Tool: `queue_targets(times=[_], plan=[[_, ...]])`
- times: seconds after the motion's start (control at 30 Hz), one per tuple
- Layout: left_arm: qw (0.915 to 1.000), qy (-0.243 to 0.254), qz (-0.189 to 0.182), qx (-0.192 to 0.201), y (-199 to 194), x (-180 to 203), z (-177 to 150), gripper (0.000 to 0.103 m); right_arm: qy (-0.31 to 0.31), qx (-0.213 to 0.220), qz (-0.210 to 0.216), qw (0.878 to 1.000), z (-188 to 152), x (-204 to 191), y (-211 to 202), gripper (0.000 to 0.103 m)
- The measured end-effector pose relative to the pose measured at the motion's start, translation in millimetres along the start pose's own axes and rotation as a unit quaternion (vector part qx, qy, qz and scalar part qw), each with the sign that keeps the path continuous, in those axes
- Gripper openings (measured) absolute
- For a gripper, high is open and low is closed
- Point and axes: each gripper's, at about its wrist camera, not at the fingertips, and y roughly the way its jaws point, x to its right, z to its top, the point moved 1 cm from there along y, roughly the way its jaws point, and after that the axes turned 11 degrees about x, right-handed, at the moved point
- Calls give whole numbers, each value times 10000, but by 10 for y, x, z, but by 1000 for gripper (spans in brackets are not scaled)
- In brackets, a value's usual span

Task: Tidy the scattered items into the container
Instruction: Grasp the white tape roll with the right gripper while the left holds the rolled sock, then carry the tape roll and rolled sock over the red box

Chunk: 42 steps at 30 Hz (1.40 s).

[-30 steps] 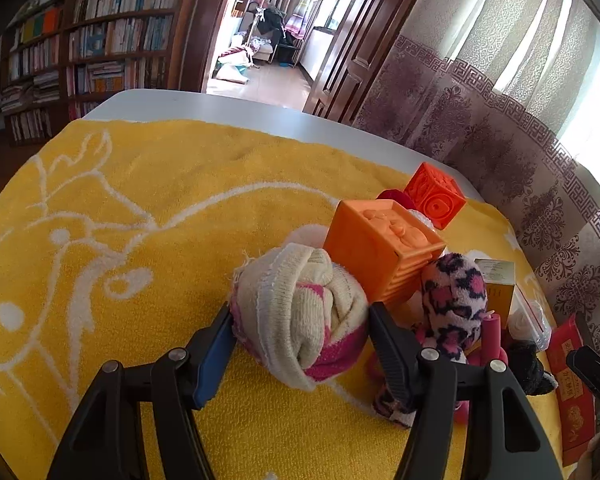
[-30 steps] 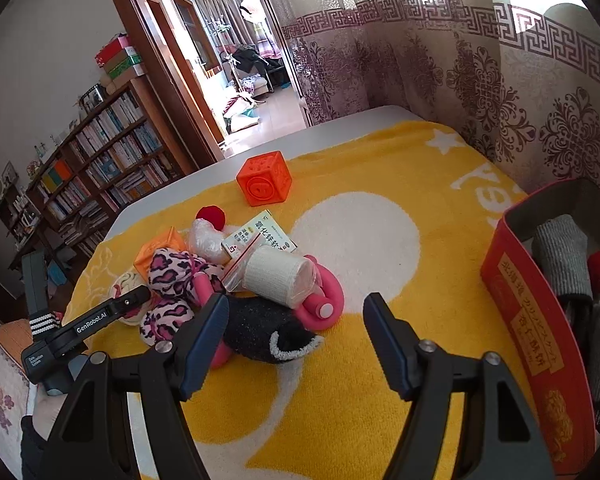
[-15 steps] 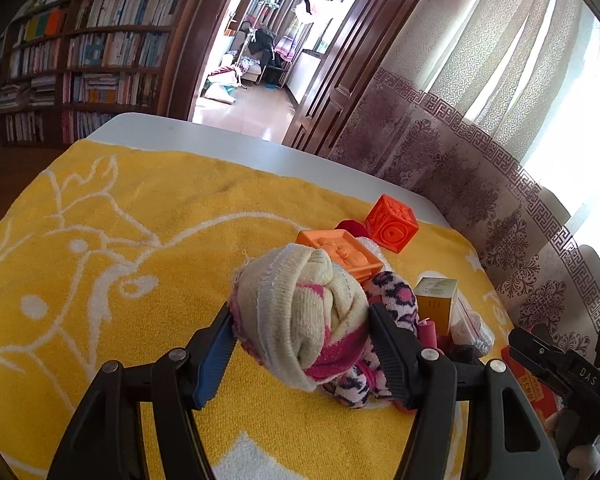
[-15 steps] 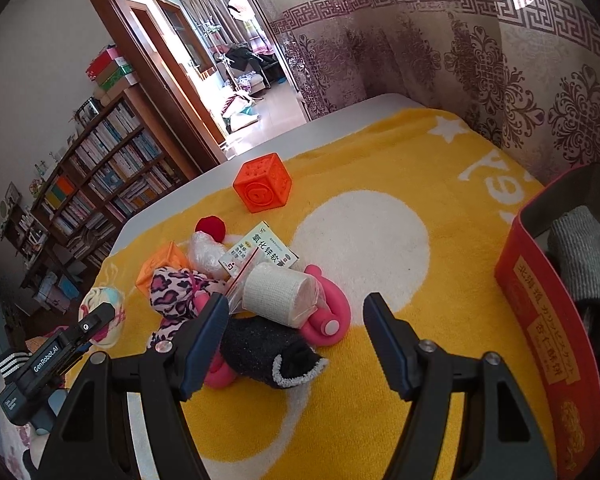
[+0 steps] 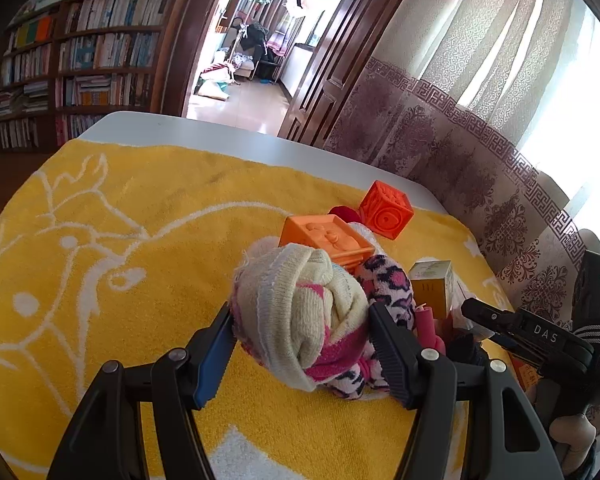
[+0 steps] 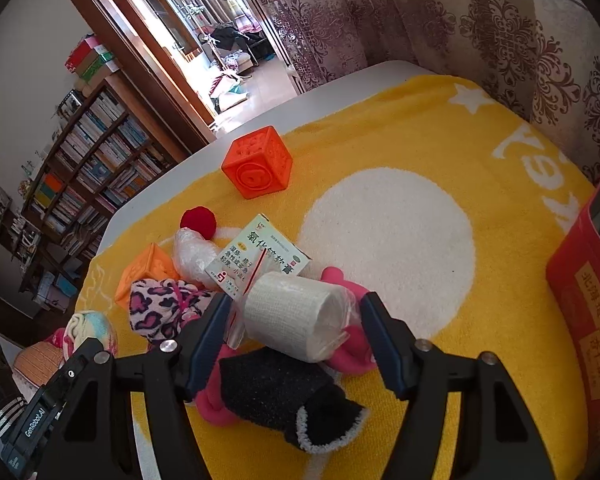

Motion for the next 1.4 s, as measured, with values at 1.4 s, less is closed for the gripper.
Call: queue_targets(times=[1.4], plan=[[9937, 864, -711, 1, -241, 855, -254, 67, 378, 1437, -422, 9880, -84, 881, -1626, 54]])
